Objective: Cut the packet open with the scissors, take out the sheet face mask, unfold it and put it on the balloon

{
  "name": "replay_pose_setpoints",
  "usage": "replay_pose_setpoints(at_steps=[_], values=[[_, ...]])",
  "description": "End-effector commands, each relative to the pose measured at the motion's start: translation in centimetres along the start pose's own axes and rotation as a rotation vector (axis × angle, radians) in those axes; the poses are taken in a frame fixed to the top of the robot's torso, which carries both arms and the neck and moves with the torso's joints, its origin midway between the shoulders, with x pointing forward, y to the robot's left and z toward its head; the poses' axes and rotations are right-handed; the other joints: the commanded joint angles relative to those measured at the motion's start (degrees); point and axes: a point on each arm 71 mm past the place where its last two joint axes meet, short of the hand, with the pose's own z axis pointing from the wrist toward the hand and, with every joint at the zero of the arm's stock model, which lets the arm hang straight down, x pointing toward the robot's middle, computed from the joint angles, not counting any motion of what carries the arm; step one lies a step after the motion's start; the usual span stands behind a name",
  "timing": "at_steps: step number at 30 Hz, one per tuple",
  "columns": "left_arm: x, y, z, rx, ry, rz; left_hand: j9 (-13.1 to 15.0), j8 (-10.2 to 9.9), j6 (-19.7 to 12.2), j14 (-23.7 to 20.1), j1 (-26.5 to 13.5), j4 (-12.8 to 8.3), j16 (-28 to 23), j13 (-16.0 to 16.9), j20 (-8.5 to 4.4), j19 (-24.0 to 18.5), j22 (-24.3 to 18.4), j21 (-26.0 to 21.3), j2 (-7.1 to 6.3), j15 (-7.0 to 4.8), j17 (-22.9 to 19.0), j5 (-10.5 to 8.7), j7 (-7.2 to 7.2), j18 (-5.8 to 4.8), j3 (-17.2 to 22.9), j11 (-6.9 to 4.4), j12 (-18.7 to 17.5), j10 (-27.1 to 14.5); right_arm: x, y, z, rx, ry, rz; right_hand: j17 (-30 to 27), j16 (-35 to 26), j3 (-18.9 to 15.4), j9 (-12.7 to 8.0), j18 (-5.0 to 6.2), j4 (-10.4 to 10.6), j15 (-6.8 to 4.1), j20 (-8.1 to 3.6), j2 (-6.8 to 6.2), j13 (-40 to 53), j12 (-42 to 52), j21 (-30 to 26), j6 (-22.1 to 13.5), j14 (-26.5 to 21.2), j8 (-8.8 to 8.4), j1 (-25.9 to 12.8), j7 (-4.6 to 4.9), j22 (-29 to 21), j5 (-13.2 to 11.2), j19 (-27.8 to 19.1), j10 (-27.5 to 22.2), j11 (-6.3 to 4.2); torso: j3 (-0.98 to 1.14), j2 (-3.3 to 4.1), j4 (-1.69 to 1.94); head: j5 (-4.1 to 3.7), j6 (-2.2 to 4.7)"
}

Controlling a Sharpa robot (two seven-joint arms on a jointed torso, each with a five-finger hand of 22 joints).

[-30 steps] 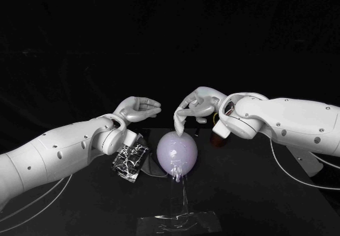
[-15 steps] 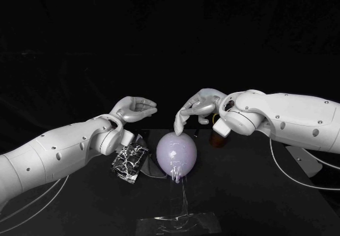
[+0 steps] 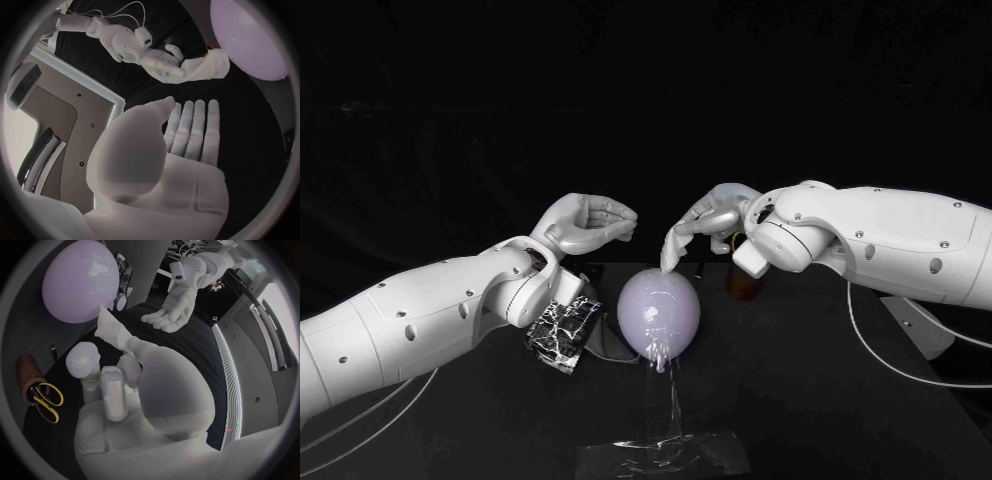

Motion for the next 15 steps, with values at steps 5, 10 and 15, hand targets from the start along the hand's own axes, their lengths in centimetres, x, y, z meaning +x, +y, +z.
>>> replay_pose_setpoints(at_steps=[5,10,15], values=[[2.5,-0.4,0.1,0.041,0.123,0.005,-0.94,-1.78,-1.05,-0.65,-1.49,0.49,-2.02,-0.21,0.45,-0.68,-0.64,-0.91,-1.35,0.62,-0.86,0.06,0.29,0.51,0.18,0.68,-1.91,-0.92,0.0,0.3,-0.2,-0.013,-0.048,0.06,14.87,0.27,0.41,2.91,0.73,-0.07,-0.55,-0.03,-0.14,0.22,0.07,0.21,0.01,5.87,1.08,-0.8,-0.51,0.15,0.15,0.42,3.34,-2.89,0.1,-0.05,0.01,0.06,0.15],[3.7,-0.2,0.4,0.02,0.143,0.014,-1.88,-3.66,-2.96,-3.57,-2.7,0.8,-5.31,-0.21,1.22,-4.32,-2.52,-4.46,-2.15,1.84,-2.45,0.11,0.35,-0.41,-1.05,1.64,-3.34,-4.29,0.1,0.7,-0.5,-0.055,-0.049,0.102,14.82,0.25,0.49,2.9,0.77,-0.09,-0.56,-0.04,-0.16,0.19,0.02,0.01,-0.1,5.86,1.05,-0.89,-0.5,0.04,0.15,0.35,3.34,-2.89,0.14,-0.03,-0.07,0.14,0.39],[4.0,-0.1,0.7,0.002,0.128,0.026,-2.21,-4.35,-3.49,-4.49,-2.94,0.81,-6.59,-0.22,1.26,-5.25,-2.72,-5.67,-2.2,2.45,-3.13,0.11,1.05,-0.93,-1.68,2.33,-3.36,-5.58,0.2,0.8,-0.7,-0.073,-0.041,0.12,14.81,0.24,0.52,2.9,0.78,-0.07,-0.57,-0.05,-0.18,0.2,0.02,-0.04,-0.15,5.85,1.05,-1.02,-0.48,0.03,0.15,0.35,3.35,-2.88,0.16,-0.03,-0.06,0.13,0.5]])
